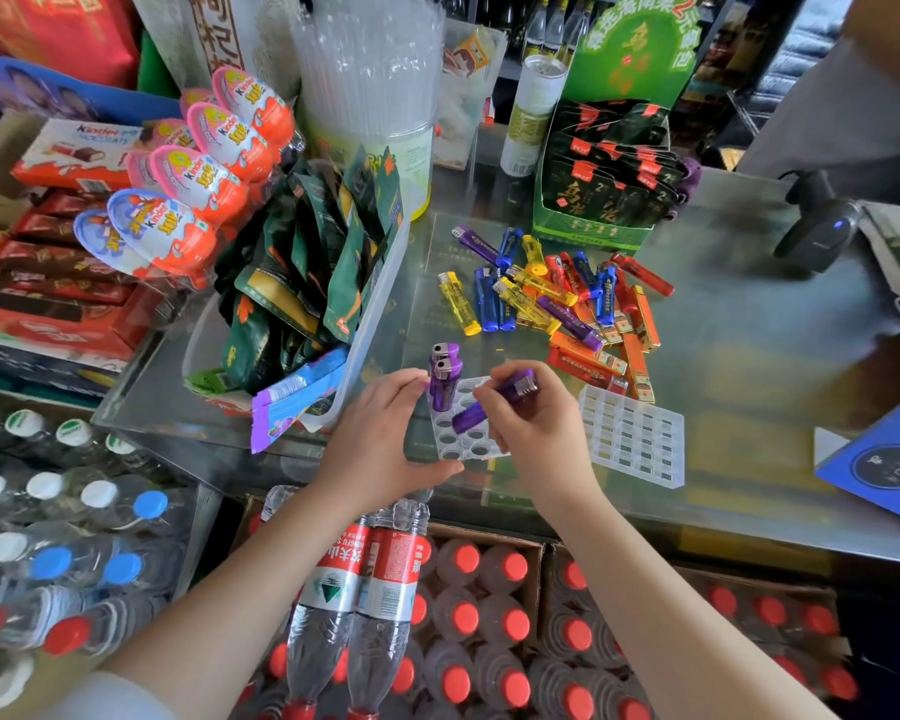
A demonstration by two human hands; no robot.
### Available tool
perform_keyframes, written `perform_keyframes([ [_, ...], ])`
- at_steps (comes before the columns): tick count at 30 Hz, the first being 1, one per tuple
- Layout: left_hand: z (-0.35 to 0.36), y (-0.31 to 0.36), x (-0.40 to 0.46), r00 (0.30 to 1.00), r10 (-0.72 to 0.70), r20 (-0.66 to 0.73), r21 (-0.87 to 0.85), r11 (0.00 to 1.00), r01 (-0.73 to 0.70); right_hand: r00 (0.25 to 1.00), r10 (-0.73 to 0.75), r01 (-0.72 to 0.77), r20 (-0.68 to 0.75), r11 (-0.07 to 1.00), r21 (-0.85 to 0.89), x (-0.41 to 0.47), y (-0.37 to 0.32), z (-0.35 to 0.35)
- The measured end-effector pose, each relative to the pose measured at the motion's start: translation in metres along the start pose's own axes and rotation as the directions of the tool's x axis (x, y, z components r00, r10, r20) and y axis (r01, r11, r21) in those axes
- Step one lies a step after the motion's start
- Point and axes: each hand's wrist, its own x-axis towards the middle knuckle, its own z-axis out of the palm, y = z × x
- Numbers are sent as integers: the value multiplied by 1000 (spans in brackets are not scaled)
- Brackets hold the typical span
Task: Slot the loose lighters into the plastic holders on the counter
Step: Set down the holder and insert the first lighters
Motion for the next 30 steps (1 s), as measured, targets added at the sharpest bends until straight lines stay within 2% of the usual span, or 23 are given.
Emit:
perform_keyframes([
  [3,-1,0,0,1000,1,6,6,1000,-1,995,67,-73,73,995,70,-3,-2,1],
  [6,-1,0,0,1000,10,0,3,1000,-10,994,81,-79,67,996,-34,-3,-1,3],
  [10,-2,0,0,1000,-1,6,-14,1000,2,996,-57,76,67,937,-340,0,0,7],
  [15,-3,1,0,1000,2,20,-25,1000,-2,954,-282,297,104,826,-479,0,5,17],
  [20,-3,1,0,1000,17,9,-34,999,-17,915,-365,392,171,705,-592,-1,15,21],
  [23,-3,1,0,1000,13,16,-29,999,-13,921,-346,380,180,693,-613,0,17,19],
  [27,-3,1,1,1000,10,21,-21,1000,-10,919,-295,395,262,697,-599,10,12,1],
  [30,-4,1,1,1000,5,20,-15,1000,-5,914,-323,404,244,694,-595,25,13,-24],
])
